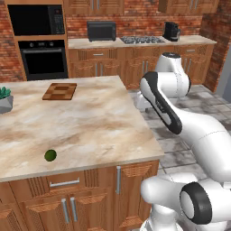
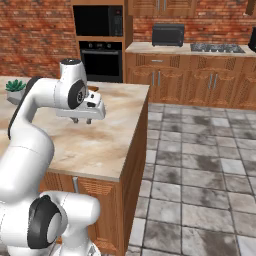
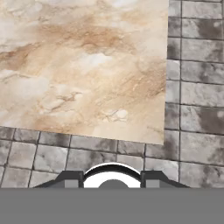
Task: Open the drawer on the left and place the cutting tools on the cutting board.
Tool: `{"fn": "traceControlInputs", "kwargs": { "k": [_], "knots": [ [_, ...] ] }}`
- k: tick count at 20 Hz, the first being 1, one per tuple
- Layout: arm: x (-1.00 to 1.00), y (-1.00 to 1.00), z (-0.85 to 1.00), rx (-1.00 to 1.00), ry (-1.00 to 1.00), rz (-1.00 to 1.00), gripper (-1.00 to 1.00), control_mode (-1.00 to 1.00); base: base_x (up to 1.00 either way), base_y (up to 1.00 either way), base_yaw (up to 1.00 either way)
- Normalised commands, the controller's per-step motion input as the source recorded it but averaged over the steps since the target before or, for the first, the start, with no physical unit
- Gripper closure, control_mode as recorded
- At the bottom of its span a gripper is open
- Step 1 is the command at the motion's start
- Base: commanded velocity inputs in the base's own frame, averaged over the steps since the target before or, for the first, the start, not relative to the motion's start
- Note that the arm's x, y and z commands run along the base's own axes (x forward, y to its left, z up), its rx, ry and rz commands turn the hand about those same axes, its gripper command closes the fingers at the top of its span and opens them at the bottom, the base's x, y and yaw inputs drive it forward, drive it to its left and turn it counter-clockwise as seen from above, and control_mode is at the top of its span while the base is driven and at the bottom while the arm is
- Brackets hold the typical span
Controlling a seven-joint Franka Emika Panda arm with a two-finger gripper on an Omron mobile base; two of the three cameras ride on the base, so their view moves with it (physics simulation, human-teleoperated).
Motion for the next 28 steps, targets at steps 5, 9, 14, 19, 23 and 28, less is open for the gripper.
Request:
{"fn": "traceControlInputs", "kwargs": {
  "k": [5,9,14,19,23,28],
  "knots": [
    [0.0,0.0,0.0,0.0,0.0,0.0,-1.0,-1.0,0.0,0.0,0.0],
    [-0.47,0.33,-0.23,-0.11,-0.04,0.05,-1.0,-1.0,0.0,0.0,0.0],
    [-0.99,0.92,-0.55,-0.33,-0.26,0.15,-1.0,-1.0,0.0,0.0,0.0],
    [-1.0,1.0,-0.5,-0.42,-0.34,0.18,-1.0,-1.0,0.0,0.0,0.0],
    [-0.99,1.0,-0.48,-0.4,-0.39,0.2,-1.0,-1.0,0.0,0.0,0.0],
    [-0.51,0.93,-0.73,-0.4,-0.39,0.19,-1.0,-1.0,0.0,0.0,0.0]
  ]
}}
